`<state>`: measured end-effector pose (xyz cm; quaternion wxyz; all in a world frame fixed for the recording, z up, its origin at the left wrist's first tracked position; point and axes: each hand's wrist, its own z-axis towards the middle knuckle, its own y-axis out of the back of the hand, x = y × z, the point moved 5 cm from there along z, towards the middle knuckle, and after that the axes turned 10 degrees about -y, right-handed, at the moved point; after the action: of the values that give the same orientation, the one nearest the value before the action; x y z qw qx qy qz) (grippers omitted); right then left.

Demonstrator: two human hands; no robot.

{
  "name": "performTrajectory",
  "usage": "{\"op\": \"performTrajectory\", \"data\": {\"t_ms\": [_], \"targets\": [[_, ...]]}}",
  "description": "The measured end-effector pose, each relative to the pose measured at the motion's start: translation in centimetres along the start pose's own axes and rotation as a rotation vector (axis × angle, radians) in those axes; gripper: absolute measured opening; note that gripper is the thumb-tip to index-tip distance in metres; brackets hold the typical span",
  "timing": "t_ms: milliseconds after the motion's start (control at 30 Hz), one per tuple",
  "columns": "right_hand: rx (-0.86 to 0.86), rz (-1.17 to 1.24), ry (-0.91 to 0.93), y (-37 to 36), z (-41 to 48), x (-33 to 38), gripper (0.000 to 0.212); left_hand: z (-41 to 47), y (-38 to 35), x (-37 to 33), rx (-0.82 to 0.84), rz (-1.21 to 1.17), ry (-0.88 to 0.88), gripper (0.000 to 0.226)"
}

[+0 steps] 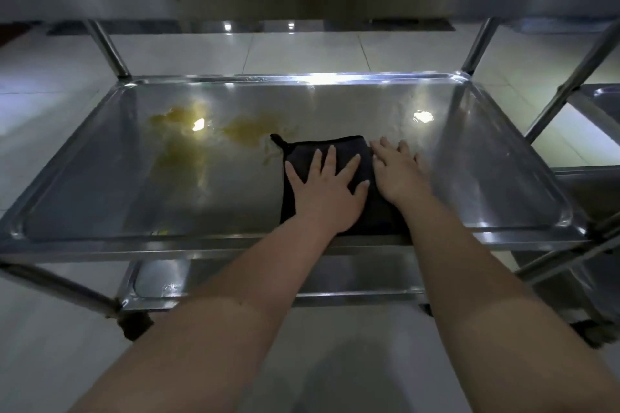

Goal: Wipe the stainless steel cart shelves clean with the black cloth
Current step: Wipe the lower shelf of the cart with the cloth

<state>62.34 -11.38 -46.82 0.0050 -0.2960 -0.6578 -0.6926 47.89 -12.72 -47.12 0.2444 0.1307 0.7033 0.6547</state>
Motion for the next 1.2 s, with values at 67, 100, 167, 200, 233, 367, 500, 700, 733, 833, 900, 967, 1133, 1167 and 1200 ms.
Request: {"op": "performTrajectory", "data": {"t_ms": [67, 100, 167, 200, 233, 367, 500, 700, 733, 833, 900, 967, 1133, 1167, 1200], "targets": [[0.000, -0.106, 0.049, -0.3, 0.0, -0.1, 0.047, 0.5, 0.1, 1.5, -0.007, 0.009, -0.009, 0.061], [0.013, -0.156, 0.061, -0.4, 0.0, -0.1, 0.048, 0.7, 0.3, 2.7, -0.003, 0.022, -0.008, 0.061], [0.024, -0.213, 0.062, -0.3, 0.1, 0.0, 0.050, 0.9, 0.9, 6.0, -0.007, 0.046, 0.027, 0.062], [0.019, -0.224, 0.058, -0.3, 0.0, 0.1, 0.051, 0.9, 1.4, 8.1, -0.015, 0.053, 0.061, 0.062], [0.016, -0.235, 0.055, -0.4, -0.1, 0.1, 0.051, 0.7, 1.8, 10.3, -0.021, 0.059, 0.101, 0.061], [0.043, -0.306, 0.000, -1.0, -0.1, 0.3, 0.053, 0.2, 2.5, 14.8, -0.008, 0.072, 0.156, 0.059], [0.120, -0.311, -0.058, -1.4, 1.5, 2.0, 0.058, 0.4, 2.5, 14.2, -0.014, 0.061, 0.135, 0.057], [0.051, -0.327, 0.029, -2.7, 1.7, 3.3, 0.061, 0.3, 2.4, 14.5, 0.008, 0.055, 0.120, 0.060], [0.041, -0.339, 0.026, -2.8, 1.6, 3.3, 0.061, 0.8, 2.3, 14.0, 0.002, 0.054, 0.104, 0.060], [0.029, -0.363, 0.029, -2.9, 1.7, 3.5, 0.060, 4.5, 1.8, 10.8, -0.025, 0.039, 0.016, 0.058], [0.011, -0.394, 0.049, -2.9, 1.7, 3.4, 0.058, 7.4, 1.4, 8.1, -0.017, 0.039, -0.046, 0.057], [0.001, -0.395, 0.056, -2.7, 1.8, 3.0, 0.057, 9.4, 1.1, 6.6, -0.002, 0.021, -0.078, 0.056], [0.017, -0.337, 0.043, -2.5, 1.9, 3.1, 0.056, 9.6, 1.4, 8.5, -0.012, 0.008, -0.091, 0.061], [0.019, -0.327, 0.040, -2.5, 1.9, 3.1, 0.055, 9.4, 1.7, 9.6, -0.008, 0.010, -0.070, 0.062], [0.020, -0.318, 0.040, -2.6, 1.9, 3.2, 0.055, 9.3, 2.2, 11.1, -0.006, 0.014, -0.034, 0.062]]}}
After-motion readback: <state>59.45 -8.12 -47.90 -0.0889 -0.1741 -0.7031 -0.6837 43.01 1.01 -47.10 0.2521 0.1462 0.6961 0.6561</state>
